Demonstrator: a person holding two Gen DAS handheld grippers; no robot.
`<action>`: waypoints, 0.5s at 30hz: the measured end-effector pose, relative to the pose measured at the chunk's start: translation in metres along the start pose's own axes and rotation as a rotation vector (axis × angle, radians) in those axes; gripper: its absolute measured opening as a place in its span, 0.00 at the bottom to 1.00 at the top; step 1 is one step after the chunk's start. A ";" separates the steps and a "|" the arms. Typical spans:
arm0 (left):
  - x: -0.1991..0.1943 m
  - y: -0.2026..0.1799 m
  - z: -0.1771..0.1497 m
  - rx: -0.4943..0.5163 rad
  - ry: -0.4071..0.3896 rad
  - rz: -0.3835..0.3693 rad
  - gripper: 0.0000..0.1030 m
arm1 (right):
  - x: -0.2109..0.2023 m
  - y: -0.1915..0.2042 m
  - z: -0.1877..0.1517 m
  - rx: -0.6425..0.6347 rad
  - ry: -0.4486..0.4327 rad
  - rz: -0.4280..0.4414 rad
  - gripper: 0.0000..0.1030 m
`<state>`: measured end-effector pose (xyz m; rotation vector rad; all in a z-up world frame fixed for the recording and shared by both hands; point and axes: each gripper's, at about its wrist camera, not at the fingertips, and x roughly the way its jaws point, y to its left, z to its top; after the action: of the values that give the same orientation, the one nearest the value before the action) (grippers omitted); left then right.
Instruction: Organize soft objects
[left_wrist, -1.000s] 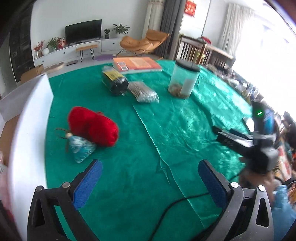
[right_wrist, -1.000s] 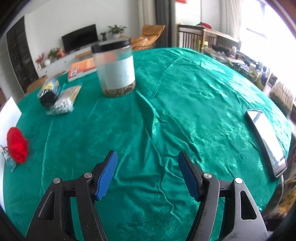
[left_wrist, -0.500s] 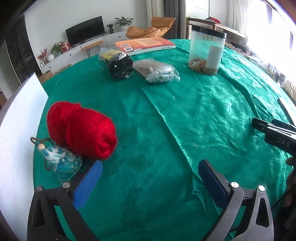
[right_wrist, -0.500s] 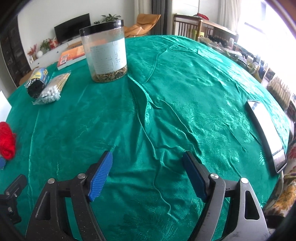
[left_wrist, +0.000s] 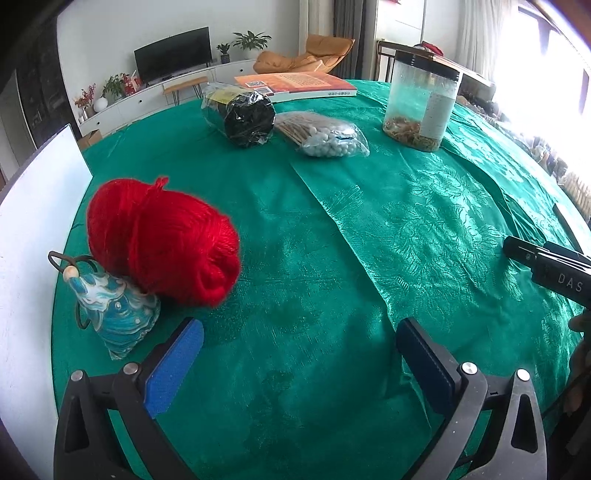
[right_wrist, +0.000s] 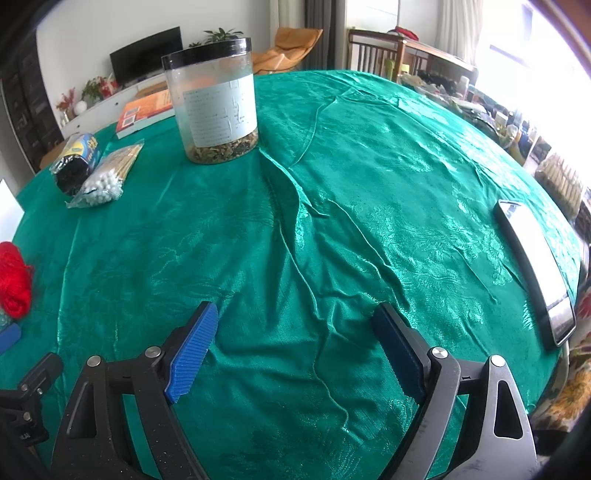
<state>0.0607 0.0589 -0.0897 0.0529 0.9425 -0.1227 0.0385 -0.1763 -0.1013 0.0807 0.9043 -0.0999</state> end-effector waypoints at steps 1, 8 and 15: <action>0.000 0.000 0.000 0.000 0.000 0.000 1.00 | 0.000 0.000 0.000 0.000 0.000 0.000 0.86; 0.000 0.000 0.000 0.000 0.000 0.000 1.00 | 0.000 0.000 0.000 0.000 0.000 0.000 0.86; 0.000 0.000 0.000 0.000 0.000 0.000 1.00 | 0.000 0.000 0.000 0.000 0.000 -0.001 0.87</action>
<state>0.0608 0.0587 -0.0897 0.0535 0.9422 -0.1225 0.0389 -0.1760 -0.1012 0.0806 0.9047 -0.1005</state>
